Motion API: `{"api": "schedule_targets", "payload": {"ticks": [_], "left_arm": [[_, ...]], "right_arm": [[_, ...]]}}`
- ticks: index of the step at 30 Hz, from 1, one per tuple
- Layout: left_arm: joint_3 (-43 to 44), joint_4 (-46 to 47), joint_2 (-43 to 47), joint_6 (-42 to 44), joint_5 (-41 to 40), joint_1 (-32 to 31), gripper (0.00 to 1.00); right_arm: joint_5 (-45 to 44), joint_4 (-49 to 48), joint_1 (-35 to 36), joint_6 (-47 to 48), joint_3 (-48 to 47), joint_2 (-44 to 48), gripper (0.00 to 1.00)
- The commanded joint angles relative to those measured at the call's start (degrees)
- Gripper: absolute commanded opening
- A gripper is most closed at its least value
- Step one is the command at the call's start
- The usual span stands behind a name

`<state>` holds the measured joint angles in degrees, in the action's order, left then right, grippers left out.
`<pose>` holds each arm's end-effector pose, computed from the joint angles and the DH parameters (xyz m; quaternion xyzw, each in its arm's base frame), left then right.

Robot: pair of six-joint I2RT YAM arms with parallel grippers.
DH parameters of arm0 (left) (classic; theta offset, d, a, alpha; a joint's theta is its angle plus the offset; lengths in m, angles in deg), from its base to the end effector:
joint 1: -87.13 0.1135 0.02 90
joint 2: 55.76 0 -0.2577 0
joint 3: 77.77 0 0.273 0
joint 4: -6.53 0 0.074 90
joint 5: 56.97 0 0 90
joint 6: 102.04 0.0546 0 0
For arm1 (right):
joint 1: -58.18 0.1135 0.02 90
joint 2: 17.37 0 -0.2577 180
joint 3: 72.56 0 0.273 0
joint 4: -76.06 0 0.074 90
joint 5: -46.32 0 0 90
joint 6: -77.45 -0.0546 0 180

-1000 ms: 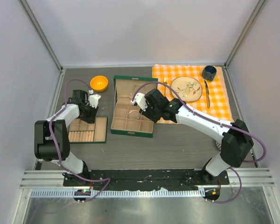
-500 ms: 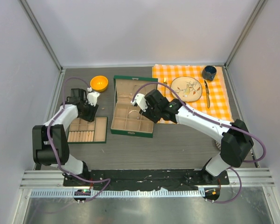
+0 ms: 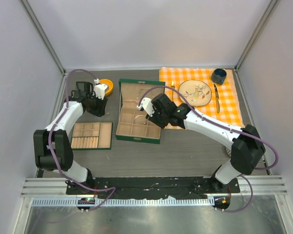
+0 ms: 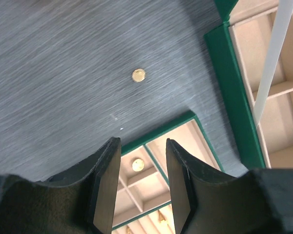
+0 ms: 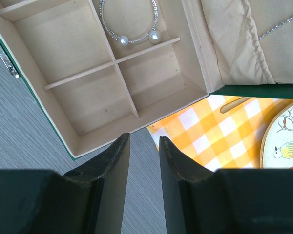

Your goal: Organize the mixed jewelry

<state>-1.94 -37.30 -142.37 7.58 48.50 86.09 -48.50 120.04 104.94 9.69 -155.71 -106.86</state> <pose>0.3460 -0.0208 0.2165 0.2095 0.9214 -0.0779 0.3179 0.2575 0.2671 0.2422 -0.5206 0.7826 0.0334 0.3398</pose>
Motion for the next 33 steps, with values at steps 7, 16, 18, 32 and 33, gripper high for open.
{"api": "schedule_targets", "payload": {"ticks": [7,16,18,32,33], "left_arm": [[10.4,-0.6,-13.9,-1.9,-2.7,-3.0,0.46],[13.8,-0.5,-19.6,-1.9,-4.4,-4.5,0.46],[14.1,-0.5,-20.6,-1.8,-4.9,-4.9,0.46],[14.3,0.5,-24.3,-1.3,-6.6,-5.6,0.46],[14.4,0.6,-24.3,-1.3,-6.8,-5.5,0.46]], "right_arm": [[0.2,-2.3,-0.1,-0.9,0.8,2.0,0.37],[0.3,-2.7,-0.6,-0.9,2.0,3.2,0.37],[0.3,-2.6,-0.6,-1.0,2.0,3.4,0.37],[0.2,-3.1,-0.9,-1.0,2.6,3.4,0.37],[0.4,-3.1,-0.8,-0.9,2.6,3.4,0.37]]}}
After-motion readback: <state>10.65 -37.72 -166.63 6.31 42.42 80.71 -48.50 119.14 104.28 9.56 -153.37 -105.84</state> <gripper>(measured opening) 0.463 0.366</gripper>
